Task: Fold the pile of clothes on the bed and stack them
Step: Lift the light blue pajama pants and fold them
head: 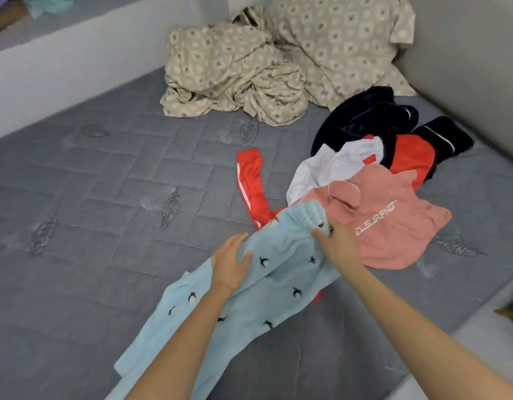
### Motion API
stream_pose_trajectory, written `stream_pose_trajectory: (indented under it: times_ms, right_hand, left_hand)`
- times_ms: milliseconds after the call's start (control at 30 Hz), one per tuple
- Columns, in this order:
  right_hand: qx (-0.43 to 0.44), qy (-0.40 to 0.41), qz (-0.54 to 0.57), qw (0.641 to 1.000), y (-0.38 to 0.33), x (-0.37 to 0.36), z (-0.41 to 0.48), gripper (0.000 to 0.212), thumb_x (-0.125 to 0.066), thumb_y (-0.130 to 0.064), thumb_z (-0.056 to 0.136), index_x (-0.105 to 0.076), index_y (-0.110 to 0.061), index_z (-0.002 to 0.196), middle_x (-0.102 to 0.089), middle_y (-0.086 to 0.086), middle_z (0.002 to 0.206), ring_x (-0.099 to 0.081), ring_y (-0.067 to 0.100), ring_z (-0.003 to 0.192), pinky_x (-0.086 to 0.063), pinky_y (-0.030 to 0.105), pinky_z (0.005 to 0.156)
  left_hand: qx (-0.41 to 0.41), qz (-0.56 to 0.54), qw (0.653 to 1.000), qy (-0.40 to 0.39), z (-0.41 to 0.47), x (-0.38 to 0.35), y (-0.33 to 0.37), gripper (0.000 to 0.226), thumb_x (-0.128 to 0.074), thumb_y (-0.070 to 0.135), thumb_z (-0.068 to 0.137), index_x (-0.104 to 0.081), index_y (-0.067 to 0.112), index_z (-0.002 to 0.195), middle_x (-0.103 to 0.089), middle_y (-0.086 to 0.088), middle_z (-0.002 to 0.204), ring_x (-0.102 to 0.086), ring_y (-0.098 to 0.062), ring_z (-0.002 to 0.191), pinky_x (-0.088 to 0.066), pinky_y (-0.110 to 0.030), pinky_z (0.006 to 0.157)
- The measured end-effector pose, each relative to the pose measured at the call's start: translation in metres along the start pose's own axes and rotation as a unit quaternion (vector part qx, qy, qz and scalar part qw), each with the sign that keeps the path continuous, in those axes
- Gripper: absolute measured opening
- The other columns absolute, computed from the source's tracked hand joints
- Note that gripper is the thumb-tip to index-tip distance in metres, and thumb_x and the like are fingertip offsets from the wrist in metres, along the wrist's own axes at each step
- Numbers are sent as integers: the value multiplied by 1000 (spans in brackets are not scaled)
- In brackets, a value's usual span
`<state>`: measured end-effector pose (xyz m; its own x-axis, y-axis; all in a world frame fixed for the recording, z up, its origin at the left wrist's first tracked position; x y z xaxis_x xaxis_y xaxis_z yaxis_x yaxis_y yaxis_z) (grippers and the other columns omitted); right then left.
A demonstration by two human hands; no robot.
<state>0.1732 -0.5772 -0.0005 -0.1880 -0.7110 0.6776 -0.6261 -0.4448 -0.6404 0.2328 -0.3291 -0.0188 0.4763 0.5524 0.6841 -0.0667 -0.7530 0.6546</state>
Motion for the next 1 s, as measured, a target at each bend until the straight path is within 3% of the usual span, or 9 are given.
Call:
stream_pose_trajectory:
  times_ms: [67,133,233,433,600,700,833,900,1000]
  right_hand:
    - [-4,13,-77,997,11,-27,19,17,-55,-25,85,-58,-19,100,-63,10,98,-56,35,100,-44,42,85]
    - [10,38,-124,992,12,-46,26,40,-53,-14,82,-55,-15,122,-57,14,121,-48,37,117,-37,48,99]
    - [154,100,-148,972,4,-70,24,60,-59,-10,73,-53,-7,132,-52,21,131,-45,44,123,-35,57,103]
    - [314,-29,-159,936,-13,-165,-24,62,-78,-10,73,-56,-11,131,-49,19,139,-39,44,133,-34,59,106]
    - [378,-138,-186,897,-38,-252,-65,58,-70,-21,82,-51,-12,137,-45,14,144,-33,39,138,-14,49,114]
    - [413,-176,-209,869,-55,-296,-84,52,-49,-39,87,-56,-14,131,-54,9,136,-41,35,134,-16,43,115]
    - [477,-197,-238,823,-66,-340,-104,51,-43,-48,83,-67,-15,113,-67,3,109,-58,28,113,-20,40,109]
    - [481,-193,-248,818,-66,-347,-108,49,-43,-52,81,-71,-17,100,-68,1,91,-64,26,92,-28,39,100]
    - [449,-187,-231,843,-58,-341,-102,46,-42,-51,82,-70,-14,83,-64,3,76,-62,29,75,-32,32,82]
  left_hand:
    - [7,34,999,-17,-9,-19,-40,68,-32,59,84,-48,21,138,-47,-5,143,-42,-25,133,-29,-47,112]
    - [28,68,997,-38,-25,-25,-75,59,-35,51,89,-39,27,143,-36,-4,151,-30,-23,141,-20,-49,116]
    - [55,73,996,-10,-45,-14,-116,50,-43,35,99,-29,31,146,-23,-1,156,-17,-20,146,-12,-45,118]
    - [142,52,986,66,-86,18,-196,49,-36,29,103,-23,29,150,-17,4,157,-6,-14,147,6,-35,117]
    - [285,-17,952,113,-129,42,-286,46,-38,23,102,-32,17,148,-38,-9,150,-35,-29,137,-23,-44,114]
    - [301,-77,945,105,-145,45,-312,39,-40,19,102,-46,6,138,-52,-14,138,-49,-31,125,-36,-35,102]
    - [301,-128,942,69,-142,50,-320,24,-57,30,94,-66,13,108,-68,-5,95,-63,-21,91,-43,-21,74]
    - [297,-122,947,10,-139,52,-318,21,-61,36,91,-67,17,87,-62,6,75,-56,-6,70,-37,-12,57]
    - [245,-145,958,3,-141,65,-312,36,-62,32,91,-57,5,68,-47,4,59,-38,-2,51,-30,-14,48]
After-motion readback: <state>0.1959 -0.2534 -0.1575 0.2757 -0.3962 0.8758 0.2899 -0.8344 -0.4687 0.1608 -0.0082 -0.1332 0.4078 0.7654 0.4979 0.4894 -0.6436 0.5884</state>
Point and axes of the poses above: each hand's wrist, its own z-axis towards the middle knuckle, its own x-axis out of the back of the hand, y = z × x, the point moved 3 cm from there along z, towards the middle knuckle
